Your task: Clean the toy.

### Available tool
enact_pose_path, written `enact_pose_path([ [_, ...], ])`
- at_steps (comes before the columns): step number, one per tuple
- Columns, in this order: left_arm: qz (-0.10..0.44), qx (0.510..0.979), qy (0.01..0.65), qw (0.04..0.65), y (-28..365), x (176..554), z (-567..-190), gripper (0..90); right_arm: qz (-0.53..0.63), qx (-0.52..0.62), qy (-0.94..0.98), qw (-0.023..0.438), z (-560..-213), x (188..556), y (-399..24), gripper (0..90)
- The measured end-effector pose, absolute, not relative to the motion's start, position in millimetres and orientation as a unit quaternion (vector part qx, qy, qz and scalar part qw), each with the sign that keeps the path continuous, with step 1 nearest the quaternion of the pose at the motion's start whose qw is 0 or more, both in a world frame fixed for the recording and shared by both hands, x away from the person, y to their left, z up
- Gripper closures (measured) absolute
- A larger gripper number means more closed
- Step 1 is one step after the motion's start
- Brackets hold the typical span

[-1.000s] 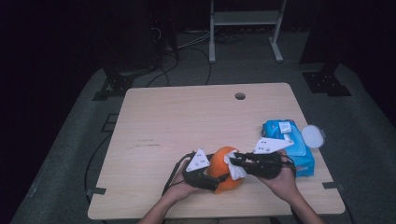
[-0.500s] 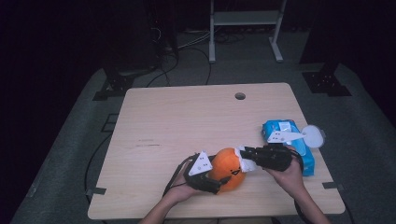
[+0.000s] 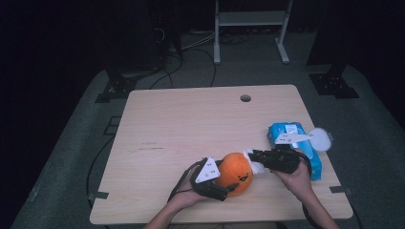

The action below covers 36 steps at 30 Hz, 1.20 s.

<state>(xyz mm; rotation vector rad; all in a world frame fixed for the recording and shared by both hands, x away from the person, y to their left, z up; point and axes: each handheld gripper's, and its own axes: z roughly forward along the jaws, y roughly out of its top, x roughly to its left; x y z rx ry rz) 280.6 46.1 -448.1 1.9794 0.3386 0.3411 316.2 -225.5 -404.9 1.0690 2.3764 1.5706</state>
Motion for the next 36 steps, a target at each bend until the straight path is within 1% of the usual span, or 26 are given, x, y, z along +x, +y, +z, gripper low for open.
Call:
enact_pose_path([
  [3,0.152,0.83,0.126,0.522,43,277,-448,15.6,0.53,0.327,0.781,0.052,-392,308,-218,76.7],
  [6,0.153,0.831,0.124,0.521,43,276,-448,15.6,0.528,0.323,0.783,0.059,-391,307,-217,76.8],
  [14,0.151,0.829,0.131,0.522,43,278,-449,15.6,0.501,0.359,0.786,0.049,-414,321,-228,76.9],
  [16,0.152,0.829,0.132,0.522,43,278,-449,15.6,0.498,0.36,0.788,0.05,-413,321,-227,76.9],
  [20,0.153,0.829,0.132,0.521,43,277,-449,15.6,0.509,0.346,0.786,0.059,-401,313,-222,77.3],
  [21,0.155,0.827,0.138,0.522,43,278,-449,15.6,0.522,0.327,0.786,0.058,-392,305,-216,77.2],
  [24,0.155,0.827,0.142,0.522,42,279,-449,15.5,0.527,0.304,0.791,0.06,-384,298,-209,77.2],
  [27,0.155,0.827,0.143,0.522,43,278,-449,15.2,0.514,0.283,0.806,0.084,-378,293,-199,77.1],
  [30,0.151,0.824,0.143,0.527,46,281,-448,10.7,0.504,0.289,0.809,0.086,-385,297,-201,76.9],
  [31,0.139,0.814,0.153,0.542,50,285,-447,10.2,0.506,0.293,0.807,0.084,-388,299,-205,76.9],
  [34,0.128,0.813,0.167,0.543,51,288,-448,6.4,0.503,0.3,0.806,0.083,-388,299,-210,76.9],
  [36,0.124,0.817,0.169,0.537,50,289,-452,5.6,0.503,0.302,0.805,0.084,-389,301,-212,76.9],
])
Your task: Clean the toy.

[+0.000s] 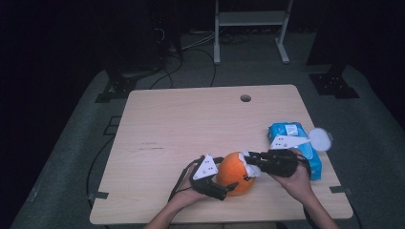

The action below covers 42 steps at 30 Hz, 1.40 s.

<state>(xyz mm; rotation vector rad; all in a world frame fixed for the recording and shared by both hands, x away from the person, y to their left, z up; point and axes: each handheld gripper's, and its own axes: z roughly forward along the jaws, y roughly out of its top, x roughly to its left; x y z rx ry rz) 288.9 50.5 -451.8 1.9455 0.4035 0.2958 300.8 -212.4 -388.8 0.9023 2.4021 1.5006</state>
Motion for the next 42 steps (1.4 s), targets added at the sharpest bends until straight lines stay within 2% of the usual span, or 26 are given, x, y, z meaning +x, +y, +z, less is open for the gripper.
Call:
enact_pose_path([
  [6,0.137,0.819,0.178,0.528,43,286,-461,5.0,0.503,0.308,0.803,0.086,-388,300,-212,77.0],
  [7,0.142,0.819,0.178,0.526,43,285,-459,14.2,0.505,0.304,0.803,0.091,-385,298,-209,77.1],
  [8,0.149,0.82,0.178,0.523,44,284,-456,14.2,0.505,0.304,0.803,0.091,-385,298,-209,77.1],
  [9,0.153,0.82,0.179,0.521,45,284,-452,20.8,0.515,0.297,0.798,0.097,-380,293,-206,77.3],
  [12,0.158,0.819,0.175,0.524,42,282,-449,22.8,0.52,0.263,0.807,0.1,-372,284,-195,77.2],
  [16,0.164,0.822,0.17,0.518,42,280,-449,24.1,0.496,0.243,0.824,0.126,-372,278,-180,76.9],
  [22,0.174,0.822,0.148,0.522,35,274,-450,22.0,0.504,0.283,0.807,0.118,-378,293,-203,76.7],
  [24,0.182,0.823,0.133,0.521,32,271,-452,21.6,0.496,0.294,0.806,0.134,-378,294,-210,76.7],
  [28,0.179,0.821,0.136,0.524,32,273,-453,9.7,0.491,0.301,0.807,0.129,-381,298,-216,76.7],
  [31,0.162,0.82,0.154,0.528,35,278,-456,5.9,0.483,0.301,0.812,0.128,-380,299,-217,76.8],
  [33,0.16,0.823,0.151,0.524,34,278,-458,7.1,0.488,0.3,0.811,0.12,-379,297,-216,76.8],
  [37,0.185,0.832,0.121,0.509,30,270,-456,15.6,0.494,0.276,0.816,0.115,-373,288,-202,76.6],
  [42,0.198,0.833,0.107,0.505,28,266,-456,19.1,0.491,0.273,0.819,0.116,-374,289,-199,76.7],
])
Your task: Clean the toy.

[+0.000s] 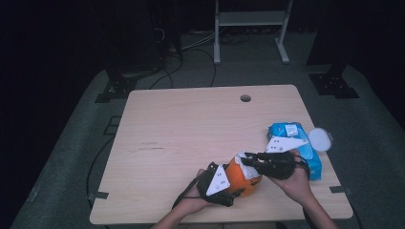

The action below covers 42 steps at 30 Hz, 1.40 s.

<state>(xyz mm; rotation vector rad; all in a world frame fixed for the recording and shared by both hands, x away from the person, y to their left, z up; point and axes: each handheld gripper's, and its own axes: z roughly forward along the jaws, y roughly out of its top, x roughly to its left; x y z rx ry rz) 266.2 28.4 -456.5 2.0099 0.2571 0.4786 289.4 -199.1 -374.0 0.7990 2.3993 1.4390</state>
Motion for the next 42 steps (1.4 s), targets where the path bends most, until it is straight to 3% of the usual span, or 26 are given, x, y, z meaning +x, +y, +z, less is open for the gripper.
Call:
enact_pose_path([
  [6,0.202,0.832,0.096,0.508,30,266,-456,20.6,0.475,0.304,0.815,0.138,-381,299,-222,76.8],
  [12,0.172,0.826,0.128,0.521,30,275,-461,9.9,0.487,0.3,0.811,0.122,-376,295,-222,77.3],
  [16,0.153,0.821,0.156,0.527,37,280,-455,20.1,0.495,0.262,0.821,0.11,-366,283,-206,77.3],
  [19,0.154,0.818,0.158,0.531,43,280,-446,26.8,0.49,0.259,0.823,0.125,-369,282,-199,77.3],
  [26,0.179,0.819,0.151,0.524,52,280,-425,28.5,0.517,0.308,0.793,0.095,-384,298,-217,77.2],
  [33,0.157,0.817,0.19,0.522,52,288,-433,25.3,0.523,0.282,0.801,0.076,-383,289,-198,77.3],
  [35,0.159,0.817,0.193,0.519,53,289,-434,23.2,0.514,0.275,0.807,0.09,-382,287,-192,77.3],
  [37,0.159,0.813,0.194,0.526,55,290,-436,13.0,0.498,0.274,0.815,0.107,-386,288,-187,77.1],
  [42,0.163,0.806,0.196,0.535,56,292,-441,8.3,0.498,0.307,0.806,0.095,-396,298,-202,77.1],
])
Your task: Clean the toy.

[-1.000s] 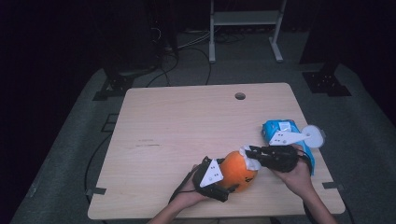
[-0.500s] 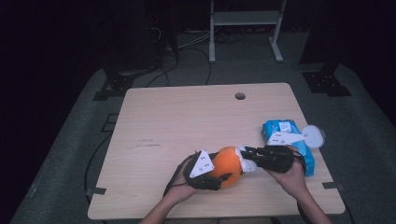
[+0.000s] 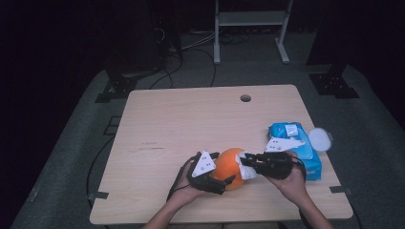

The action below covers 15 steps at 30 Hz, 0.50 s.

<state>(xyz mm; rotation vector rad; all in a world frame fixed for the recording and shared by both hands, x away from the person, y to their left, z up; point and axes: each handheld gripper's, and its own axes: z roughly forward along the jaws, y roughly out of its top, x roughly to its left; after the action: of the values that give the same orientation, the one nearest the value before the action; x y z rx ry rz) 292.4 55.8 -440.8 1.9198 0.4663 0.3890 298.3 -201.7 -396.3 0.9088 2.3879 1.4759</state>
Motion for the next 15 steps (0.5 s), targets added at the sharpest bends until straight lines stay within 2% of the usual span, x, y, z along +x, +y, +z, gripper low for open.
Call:
enact_pose_path([
  [4,0.152,0.808,0.198,0.534,53,293,-445,8.6,0.5,0.312,0.803,0.09,-398,300,-206,77.1],
  [7,0.16,0.811,0.196,0.528,51,290,-444,19.2,0.506,0.314,0.799,0.084,-395,296,-202,77.1],
  [8,0.164,0.813,0.192,0.524,52,289,-441,19.2,0.506,0.314,0.799,0.084,-395,296,-202,77.1],
  [9,0.166,0.812,0.19,0.526,51,287,-438,24.4,0.517,0.299,0.798,0.083,-389,290,-196,77.1],
  [15,0.187,0.826,0.169,0.505,55,283,-422,30.5,0.509,0.27,0.81,0.107,-383,283,-183,77.0],
])
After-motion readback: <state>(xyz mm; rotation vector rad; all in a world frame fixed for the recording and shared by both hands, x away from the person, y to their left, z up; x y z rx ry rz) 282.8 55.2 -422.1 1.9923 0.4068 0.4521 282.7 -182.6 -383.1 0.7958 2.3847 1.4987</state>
